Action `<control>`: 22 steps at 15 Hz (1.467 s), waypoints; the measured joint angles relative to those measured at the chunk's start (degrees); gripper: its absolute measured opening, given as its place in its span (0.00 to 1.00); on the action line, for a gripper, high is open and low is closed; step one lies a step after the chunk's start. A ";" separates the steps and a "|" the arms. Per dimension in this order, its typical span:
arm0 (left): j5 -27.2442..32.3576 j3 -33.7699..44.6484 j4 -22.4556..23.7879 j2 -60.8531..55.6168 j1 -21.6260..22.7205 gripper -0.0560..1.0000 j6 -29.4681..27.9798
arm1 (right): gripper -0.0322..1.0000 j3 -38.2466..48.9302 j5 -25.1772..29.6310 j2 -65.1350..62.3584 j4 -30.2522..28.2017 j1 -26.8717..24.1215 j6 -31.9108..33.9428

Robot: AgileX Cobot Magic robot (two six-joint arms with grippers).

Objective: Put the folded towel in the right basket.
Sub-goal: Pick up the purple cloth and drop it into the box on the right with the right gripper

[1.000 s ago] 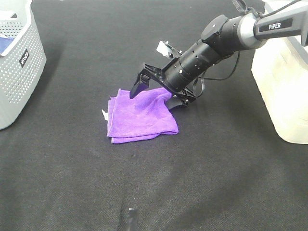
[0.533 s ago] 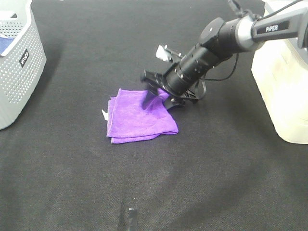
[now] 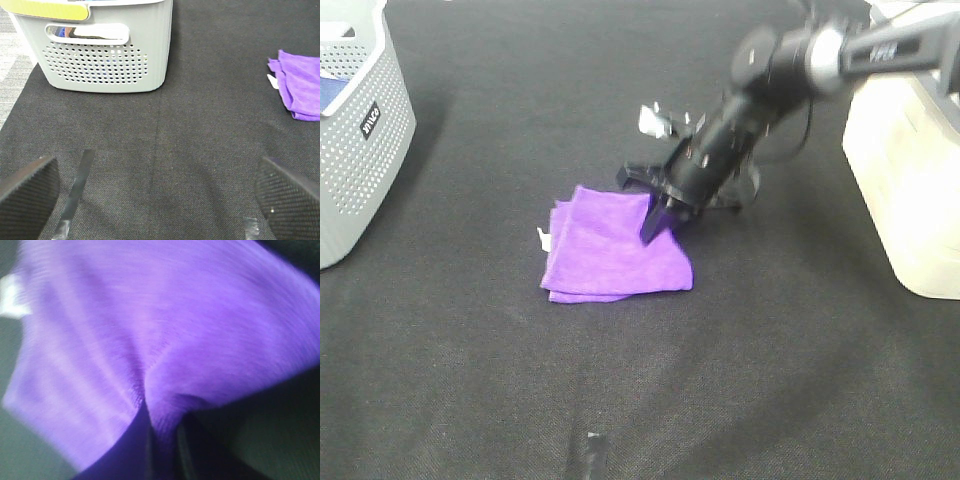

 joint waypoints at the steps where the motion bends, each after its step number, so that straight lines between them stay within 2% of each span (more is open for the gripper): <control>1: 0.00 0.00 0.00 0.00 0.00 0.99 0.00 | 0.09 -2.81 3.21 -2.64 -2.35 0.17 0.11; 3: 0.00 0.00 0.00 0.00 0.00 0.99 0.00 | 0.09 -9.85 9.45 -9.40 -10.43 0.34 5.16; 4: 0.00 0.00 0.00 0.00 0.00 0.99 0.00 | 0.09 -14.21 12.32 -13.12 -18.62 0.34 9.00; 5: 0.00 0.00 0.00 0.00 0.00 0.99 0.00 | 0.09 -14.21 12.32 -13.12 -18.62 0.34 9.00; 6: 0.00 0.00 0.00 0.00 0.00 0.99 0.00 | 0.09 -17.70 13.46 -15.53 -25.27 0.17 10.77; 7: 0.00 0.00 0.00 0.00 0.00 0.99 0.00 | 0.09 -24.47 13.58 -20.00 -31.34 -2.41 11.80; 10: 0.00 0.00 0.00 0.00 0.00 0.99 0.00 | 0.09 -28.36 13.69 -25.73 -32.77 -12.78 12.09; 12: 0.00 0.00 0.00 0.00 0.00 0.99 0.00 | 0.09 -28.36 14.04 -26.36 -33.40 -20.74 12.32; 14: 0.00 0.00 0.00 0.00 0.00 0.99 0.00 | 0.09 -28.36 14.44 -25.04 -33.63 -26.41 13.12; 17: 0.00 0.00 0.00 0.00 0.00 0.99 0.00 | 0.09 -28.36 14.55 -23.15 -33.46 -29.34 13.81; 19: 0.00 0.00 0.00 0.00 0.00 0.99 0.00 | 0.11 -28.36 14.61 -21.94 -32.95 -29.51 14.61; 20: 0.00 0.00 0.00 0.00 0.00 0.99 0.00 | 0.25 -28.36 14.61 -20.74 -33.12 -29.51 15.93; 22: 0.00 0.00 0.00 0.00 0.00 0.99 0.00 | 0.75 -28.25 14.61 -19.42 -34.55 -29.51 16.67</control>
